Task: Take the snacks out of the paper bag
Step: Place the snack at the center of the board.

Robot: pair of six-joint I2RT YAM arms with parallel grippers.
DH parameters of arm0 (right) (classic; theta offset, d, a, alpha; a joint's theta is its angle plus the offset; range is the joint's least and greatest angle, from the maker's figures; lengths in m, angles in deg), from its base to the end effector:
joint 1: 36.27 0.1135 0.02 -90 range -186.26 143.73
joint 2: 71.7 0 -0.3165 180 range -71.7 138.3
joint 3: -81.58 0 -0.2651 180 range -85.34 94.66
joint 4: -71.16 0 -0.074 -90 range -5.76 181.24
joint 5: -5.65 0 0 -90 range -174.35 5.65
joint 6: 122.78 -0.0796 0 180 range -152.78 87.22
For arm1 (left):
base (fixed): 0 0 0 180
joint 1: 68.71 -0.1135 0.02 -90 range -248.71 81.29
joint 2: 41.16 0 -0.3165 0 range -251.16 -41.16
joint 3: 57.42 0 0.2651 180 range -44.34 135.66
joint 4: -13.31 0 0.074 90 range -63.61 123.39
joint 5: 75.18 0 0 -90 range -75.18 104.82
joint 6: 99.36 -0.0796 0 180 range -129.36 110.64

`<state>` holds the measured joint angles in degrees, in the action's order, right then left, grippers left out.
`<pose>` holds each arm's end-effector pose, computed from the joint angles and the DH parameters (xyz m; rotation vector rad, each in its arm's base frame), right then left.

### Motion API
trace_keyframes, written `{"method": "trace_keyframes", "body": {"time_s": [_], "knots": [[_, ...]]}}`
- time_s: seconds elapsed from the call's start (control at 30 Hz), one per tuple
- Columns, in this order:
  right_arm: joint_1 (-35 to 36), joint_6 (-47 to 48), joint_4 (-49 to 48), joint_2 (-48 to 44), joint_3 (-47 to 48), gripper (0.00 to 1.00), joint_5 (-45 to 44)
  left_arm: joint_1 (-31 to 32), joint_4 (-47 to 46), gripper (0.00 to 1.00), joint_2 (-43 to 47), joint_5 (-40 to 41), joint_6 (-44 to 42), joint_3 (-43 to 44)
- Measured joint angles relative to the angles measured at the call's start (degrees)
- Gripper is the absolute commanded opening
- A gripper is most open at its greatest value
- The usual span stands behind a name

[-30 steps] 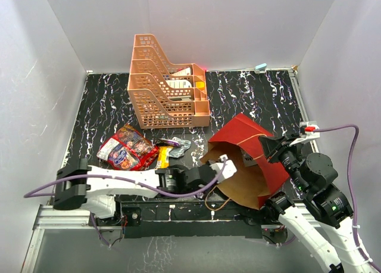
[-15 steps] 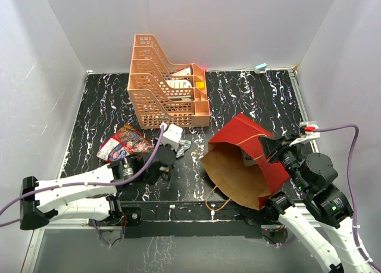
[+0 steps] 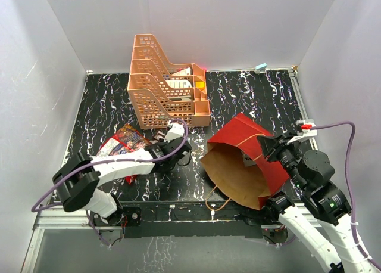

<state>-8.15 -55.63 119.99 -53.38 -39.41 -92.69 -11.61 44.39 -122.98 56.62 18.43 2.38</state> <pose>0.0687 0.0236 0.3642 0.0298 1.7404 0.5338 0.2079 -0.2237 0.2208 0.2847 2.1939 0.1243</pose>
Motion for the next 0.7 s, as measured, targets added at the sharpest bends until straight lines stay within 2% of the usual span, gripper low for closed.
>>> {"method": "trace_keyframes", "body": {"time_s": [0.13,0.3,0.6,0.7], "knots": [[0.0,0.0,0.0,0.9,0.0,0.09,0.6,-1.7,0.3,0.28,-4.2,-2.0,3.3,0.0],[0.0,0.0,0.0,0.9,0.0,0.09,0.9,-1.9,2.3,0.57,-3.9,-4.7,6.9,0.2],[0.0,0.1,0.0,0.7,0.0,0.09,1.6,-1.9,3.9,0.93,10.1,-7.7,9.8,0.5],[0.0,0.1,0.0,0.7,0.0,0.09,1.8,-1.9,3.4,0.98,15.5,-8.7,9.7,1.0]]}}
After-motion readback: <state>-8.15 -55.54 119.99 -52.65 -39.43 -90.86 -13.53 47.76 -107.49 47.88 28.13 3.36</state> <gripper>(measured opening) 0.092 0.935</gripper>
